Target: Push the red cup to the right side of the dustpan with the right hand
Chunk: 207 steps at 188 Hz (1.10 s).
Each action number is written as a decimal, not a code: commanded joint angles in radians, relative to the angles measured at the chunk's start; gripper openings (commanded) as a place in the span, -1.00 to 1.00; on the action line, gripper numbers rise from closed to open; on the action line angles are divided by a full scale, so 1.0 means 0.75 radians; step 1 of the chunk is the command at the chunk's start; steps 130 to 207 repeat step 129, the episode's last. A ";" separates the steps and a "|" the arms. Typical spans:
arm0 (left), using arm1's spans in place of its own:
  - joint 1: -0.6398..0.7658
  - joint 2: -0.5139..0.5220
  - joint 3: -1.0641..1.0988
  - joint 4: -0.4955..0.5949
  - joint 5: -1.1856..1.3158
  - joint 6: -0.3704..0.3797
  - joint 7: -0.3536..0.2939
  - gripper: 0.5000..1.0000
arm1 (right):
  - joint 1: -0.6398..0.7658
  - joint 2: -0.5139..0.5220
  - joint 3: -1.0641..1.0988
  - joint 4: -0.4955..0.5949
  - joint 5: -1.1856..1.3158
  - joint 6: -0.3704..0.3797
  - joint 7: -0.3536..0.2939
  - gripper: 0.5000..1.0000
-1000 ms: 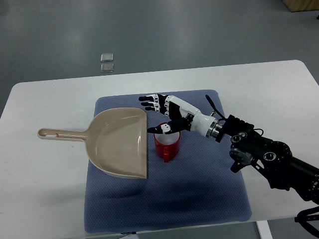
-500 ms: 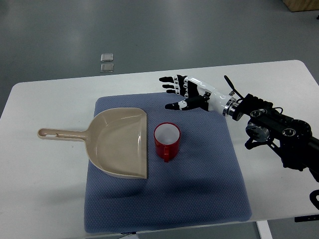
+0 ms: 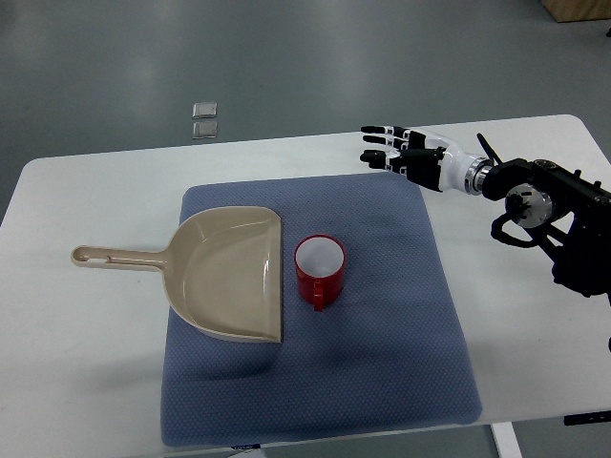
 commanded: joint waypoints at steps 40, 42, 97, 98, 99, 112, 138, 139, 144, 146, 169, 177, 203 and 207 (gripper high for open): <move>0.000 0.000 0.000 0.000 0.000 0.000 0.002 1.00 | -0.006 -0.010 -0.020 -0.037 0.252 0.002 -0.063 0.73; 0.000 0.000 0.000 0.000 0.000 0.000 0.000 1.00 | -0.008 -0.010 -0.020 -0.035 0.254 0.002 -0.060 0.73; 0.000 0.000 0.000 0.000 0.000 0.000 0.000 1.00 | -0.036 0.003 -0.018 -0.027 0.250 0.020 -0.046 0.73; 0.000 0.000 0.000 0.000 0.000 0.000 0.000 1.00 | -0.036 0.003 -0.018 -0.027 0.250 0.020 -0.046 0.73; 0.000 0.000 0.000 0.000 0.000 0.000 0.000 1.00 | -0.036 0.003 -0.016 -0.027 0.250 0.020 -0.046 0.73; 0.000 0.000 0.000 0.000 0.000 0.000 0.000 1.00 | -0.036 0.005 -0.014 -0.025 0.254 0.020 -0.044 0.73; 0.000 0.000 0.000 0.000 0.000 0.000 0.000 1.00 | -0.038 0.005 -0.005 -0.025 0.252 0.016 -0.044 0.73; 0.000 0.000 0.000 0.000 0.000 0.000 0.000 1.00 | -0.038 0.005 -0.005 -0.025 0.252 0.016 -0.044 0.73; 0.000 0.000 0.000 0.000 0.000 0.000 0.000 1.00 | -0.038 0.005 -0.005 -0.025 0.252 0.016 -0.044 0.73; 0.000 0.000 0.000 0.000 0.000 0.000 0.000 1.00 | -0.038 0.005 -0.005 -0.025 0.252 0.016 -0.044 0.73; 0.000 0.000 0.000 0.000 0.000 0.000 0.000 1.00 | -0.038 0.005 -0.005 -0.025 0.252 0.016 -0.044 0.73; 0.000 0.000 0.000 0.000 0.000 0.000 0.000 1.00 | -0.038 0.005 -0.005 -0.025 0.252 0.016 -0.044 0.73; 0.000 0.000 0.000 0.000 0.000 0.000 0.000 1.00 | -0.038 0.005 -0.005 -0.025 0.252 0.016 -0.044 0.73; 0.000 0.000 0.000 0.000 0.000 0.000 0.000 1.00 | -0.038 0.005 -0.005 -0.025 0.252 0.016 -0.044 0.73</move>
